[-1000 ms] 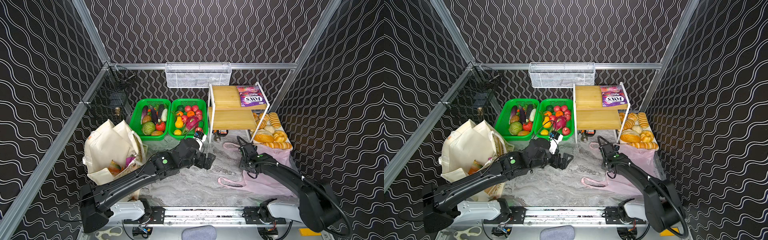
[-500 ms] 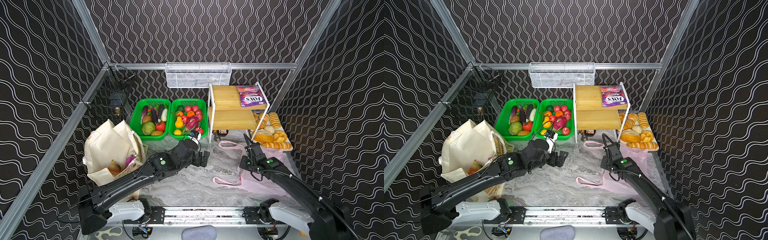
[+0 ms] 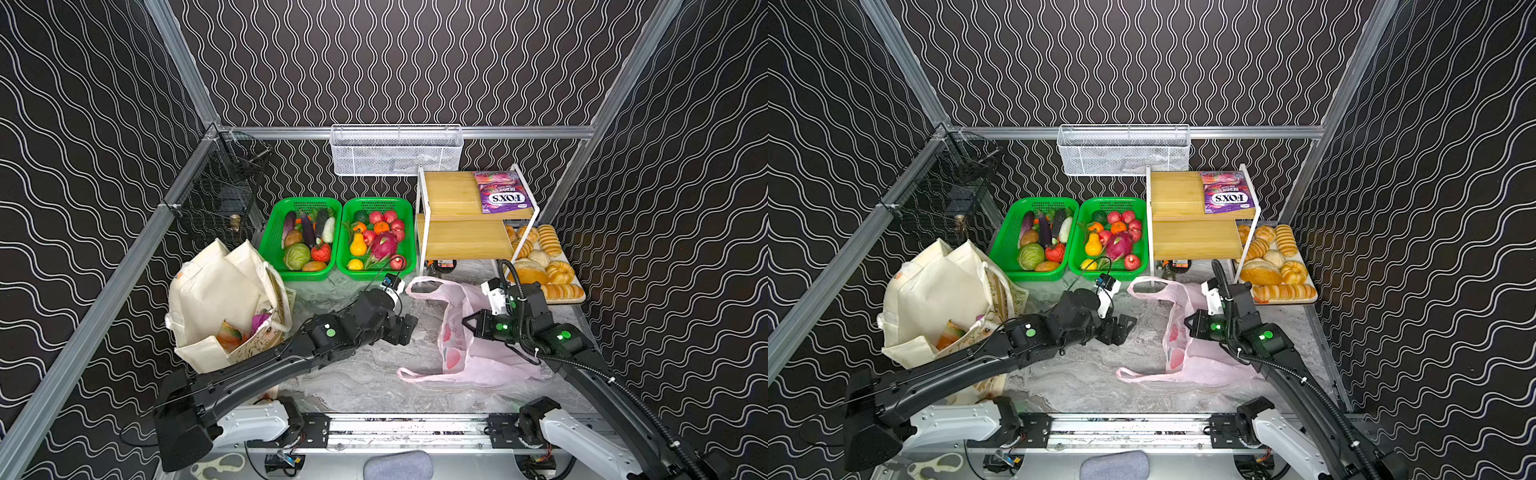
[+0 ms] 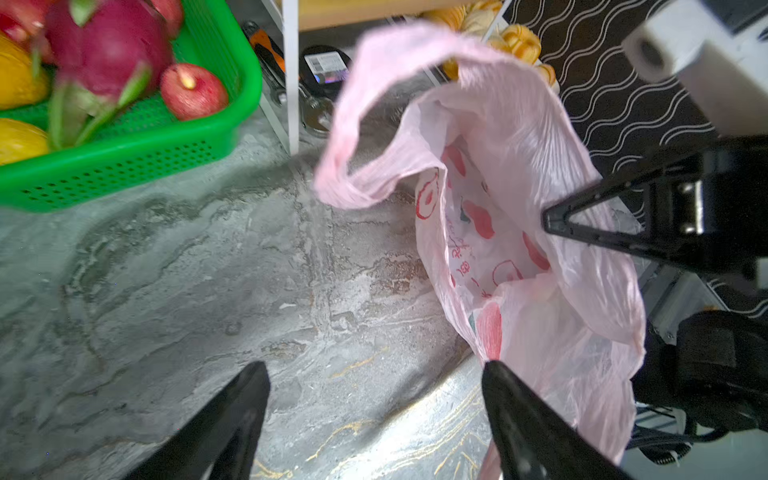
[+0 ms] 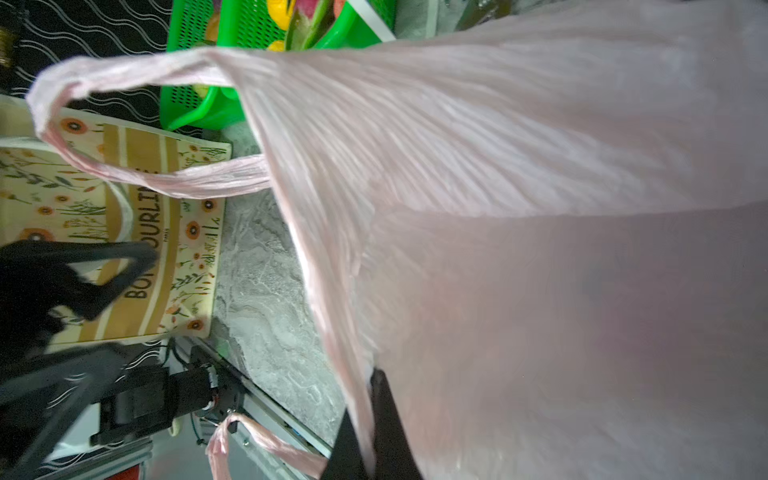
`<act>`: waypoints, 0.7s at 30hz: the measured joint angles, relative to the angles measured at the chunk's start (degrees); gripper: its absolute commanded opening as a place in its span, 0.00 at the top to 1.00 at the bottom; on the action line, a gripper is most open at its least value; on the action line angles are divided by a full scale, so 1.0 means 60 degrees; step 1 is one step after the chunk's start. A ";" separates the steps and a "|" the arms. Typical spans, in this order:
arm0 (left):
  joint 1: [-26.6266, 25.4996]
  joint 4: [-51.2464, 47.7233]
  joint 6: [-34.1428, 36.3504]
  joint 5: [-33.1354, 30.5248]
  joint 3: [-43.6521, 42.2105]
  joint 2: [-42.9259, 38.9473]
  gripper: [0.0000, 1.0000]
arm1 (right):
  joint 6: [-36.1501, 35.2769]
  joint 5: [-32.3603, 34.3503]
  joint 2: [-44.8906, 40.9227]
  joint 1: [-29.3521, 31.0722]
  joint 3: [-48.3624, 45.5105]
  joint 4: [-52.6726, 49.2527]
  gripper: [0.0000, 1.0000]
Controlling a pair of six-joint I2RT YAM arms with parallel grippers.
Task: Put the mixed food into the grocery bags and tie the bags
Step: 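Lift the pink bag with the right gripper while the left grasps its opening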
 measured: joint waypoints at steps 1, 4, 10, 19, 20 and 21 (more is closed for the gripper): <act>0.0000 0.0142 -0.0098 0.0095 -0.0138 0.0069 0.11 | 0.0051 -0.0189 0.0025 0.0000 0.0000 0.0127 1.00; 0.0004 0.0780 -0.0350 0.0419 -0.0557 0.0302 0.07 | 0.0412 -0.0641 0.0033 0.0000 -0.0022 0.0605 1.00; 0.0004 0.2575 -0.1096 0.1129 -0.1472 0.0765 0.07 | 0.1016 -0.1049 0.0011 -0.0007 -0.0036 0.1341 1.00; 0.0004 0.5042 -0.2011 0.1752 -0.2229 0.1188 0.17 | 0.1923 -0.1410 0.0215 -0.0015 -0.0310 0.2291 1.00; 0.0004 0.5100 -0.2058 0.1752 -0.2229 0.1220 0.21 | 0.2022 -0.1443 0.0222 -0.0015 -0.0310 0.2364 1.00; 0.0004 0.5140 -0.2124 0.1741 -0.2215 0.1257 0.28 | 0.2065 -0.1504 0.0226 -0.0018 -0.0310 0.2459 1.00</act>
